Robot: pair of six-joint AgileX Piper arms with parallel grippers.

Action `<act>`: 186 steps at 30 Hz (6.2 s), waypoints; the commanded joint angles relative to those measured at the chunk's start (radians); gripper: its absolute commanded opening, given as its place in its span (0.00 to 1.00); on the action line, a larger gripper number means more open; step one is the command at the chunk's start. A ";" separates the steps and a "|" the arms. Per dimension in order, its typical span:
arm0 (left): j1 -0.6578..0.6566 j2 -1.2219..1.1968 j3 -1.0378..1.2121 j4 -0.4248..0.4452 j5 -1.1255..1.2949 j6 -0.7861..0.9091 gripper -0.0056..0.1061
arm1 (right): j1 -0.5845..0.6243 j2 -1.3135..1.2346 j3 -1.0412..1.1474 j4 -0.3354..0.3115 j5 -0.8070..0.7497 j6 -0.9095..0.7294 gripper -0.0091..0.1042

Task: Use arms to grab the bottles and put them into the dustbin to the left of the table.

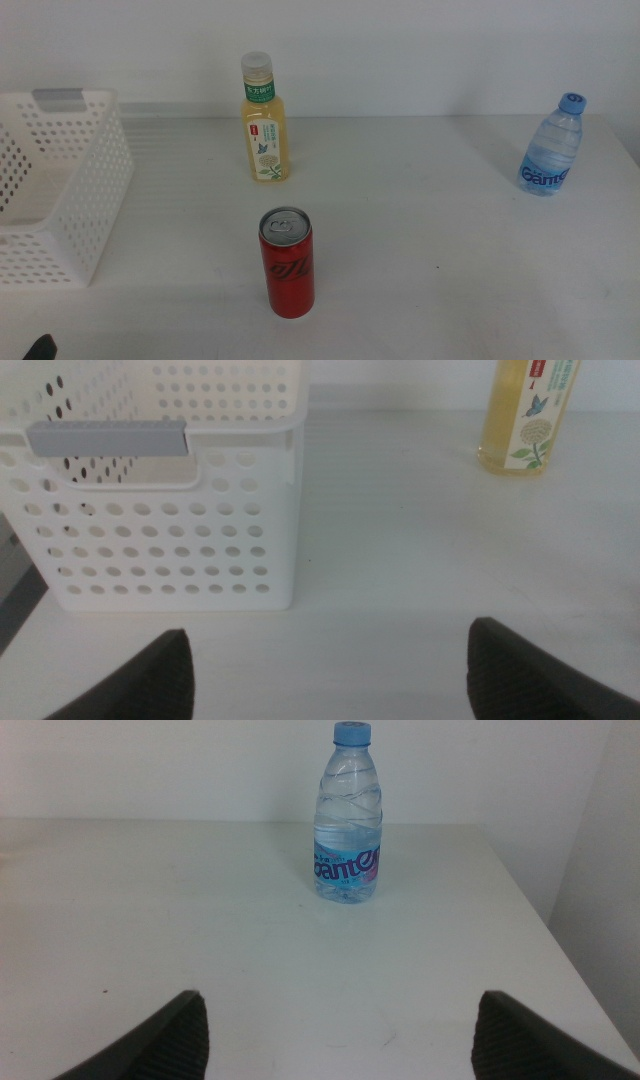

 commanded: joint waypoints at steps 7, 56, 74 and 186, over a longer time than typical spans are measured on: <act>-0.004 0.083 0.004 -0.035 -0.209 -0.011 0.86 | -0.006 -0.028 -0.009 -0.010 -0.077 -0.006 0.74; -0.431 1.508 0.006 0.263 -1.616 -0.119 0.86 | -0.006 -0.028 -0.009 -0.010 -0.077 -0.006 0.74; -0.431 1.508 0.004 0.274 -1.616 -0.446 0.86 | -0.006 -0.028 -0.009 -0.010 -0.077 -0.006 0.74; -0.267 1.396 -0.839 1.724 -0.849 -1.684 0.01 | -0.006 -0.028 -0.009 -0.010 -0.077 -0.006 0.74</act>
